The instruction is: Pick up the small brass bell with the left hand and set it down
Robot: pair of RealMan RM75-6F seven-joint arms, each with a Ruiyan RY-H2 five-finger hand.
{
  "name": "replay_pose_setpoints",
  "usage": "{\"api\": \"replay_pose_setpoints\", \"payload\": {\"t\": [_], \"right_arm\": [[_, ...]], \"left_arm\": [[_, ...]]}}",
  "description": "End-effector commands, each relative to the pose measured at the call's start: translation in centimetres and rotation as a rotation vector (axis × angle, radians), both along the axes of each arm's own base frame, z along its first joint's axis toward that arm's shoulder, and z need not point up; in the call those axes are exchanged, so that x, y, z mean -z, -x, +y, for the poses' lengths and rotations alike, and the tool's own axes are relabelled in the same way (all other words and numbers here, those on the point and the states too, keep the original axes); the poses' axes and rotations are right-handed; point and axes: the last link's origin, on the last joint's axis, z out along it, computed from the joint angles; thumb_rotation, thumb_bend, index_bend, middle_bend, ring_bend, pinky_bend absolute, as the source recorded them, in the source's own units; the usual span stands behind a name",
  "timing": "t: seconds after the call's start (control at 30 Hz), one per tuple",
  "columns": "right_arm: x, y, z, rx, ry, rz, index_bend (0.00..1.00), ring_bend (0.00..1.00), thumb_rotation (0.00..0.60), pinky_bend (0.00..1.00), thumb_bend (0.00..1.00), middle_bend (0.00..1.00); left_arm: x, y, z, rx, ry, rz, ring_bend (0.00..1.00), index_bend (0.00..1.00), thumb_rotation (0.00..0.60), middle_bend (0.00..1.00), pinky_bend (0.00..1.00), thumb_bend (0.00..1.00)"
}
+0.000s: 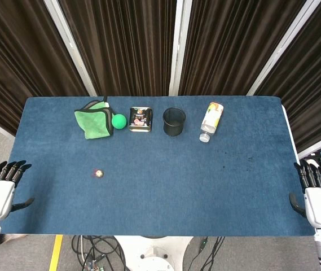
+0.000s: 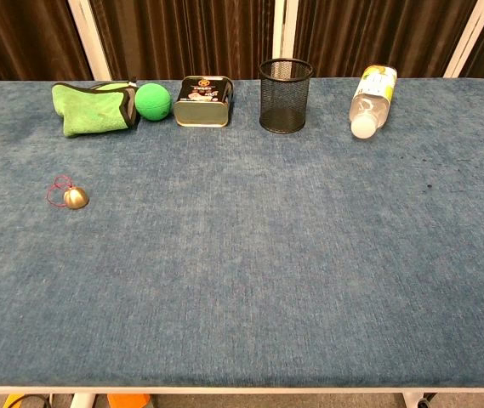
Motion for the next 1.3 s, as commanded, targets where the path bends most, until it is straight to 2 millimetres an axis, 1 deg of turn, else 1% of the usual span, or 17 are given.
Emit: {"api": "replay_pose_setpoints", "payload": {"t": [0.03, 0.23, 0.43, 0.53, 0.7, 0.93, 1.07, 1.17, 1.3], "right_arm": [[-0.1, 0.1, 0.0, 0.002, 0.002, 0.001, 0.0, 0.0, 0.6, 0.0, 0.3, 0.0], [-0.1, 0.2, 0.1, 0.006, 0.002, 0.005, 0.0, 0.0, 0.6, 0.0, 0.3, 0.0], [-0.2, 0.3, 0.1, 0.008, 0.003, 0.008, 0.0, 0.0, 0.6, 0.0, 0.3, 0.0], [-0.4, 0.3, 0.1, 0.0, 0.005, 0.024, 0.0, 0.0, 0.6, 0.0, 0.3, 0.0], [-0.4, 0.2, 0.1, -0.01, 0.002, 0.024, 0.0, 0.0, 0.6, 0.0, 0.3, 0.0], [0.3, -0.1, 0.0, -0.018, -0.02, 0.022, 0.0, 0.0, 0.6, 0.0, 0.3, 0.0], [0.7, 0.0, 0.0, -0.013, -0.031, 0.018, 0.0, 0.0, 0.6, 0.0, 0.3, 0.0], [0.8, 0.1, -0.1, -0.01, -0.034, 0.015, 0.0, 0.0, 0.6, 0.0, 0.3, 0.0], [0.8, 0.2, -0.1, -0.009, -0.031, 0.012, 0.0, 0.0, 0.6, 0.0, 0.3, 0.0]], "left_arm": [[0.0, 0.0, 0.0, -0.001, 0.003, 0.002, 0.1, 0.17, 0.6, 0.14, 0.09, 0.1], [0.3, -0.2, 0.3, 0.011, 0.014, 0.003, 0.1, 0.17, 0.6, 0.14, 0.09, 0.1], [1.3, -1.4, 1.2, 0.048, 0.062, -0.041, 0.1, 0.17, 0.6, 0.14, 0.09, 0.1], [2.3, -2.1, 1.9, 0.075, 0.106, -0.064, 0.1, 0.17, 0.6, 0.14, 0.1, 0.1], [4.7, -3.3, 3.5, 0.109, 0.186, -0.084, 0.1, 0.18, 0.6, 0.14, 0.1, 0.1], [7.7, -5.1, 6.2, 0.14, 0.248, -0.118, 0.1, 0.18, 0.6, 0.14, 0.1, 0.1], [9.0, -5.8, 7.7, 0.146, 0.266, -0.124, 0.1, 0.19, 0.6, 0.14, 0.1, 0.11], [9.7, -6.3, 8.6, 0.153, 0.273, -0.122, 0.1, 0.21, 0.6, 0.14, 0.1, 0.11], [10.7, -6.8, 9.0, 0.15, 0.296, -0.124, 0.1, 0.22, 0.6, 0.15, 0.1, 0.12]]}}
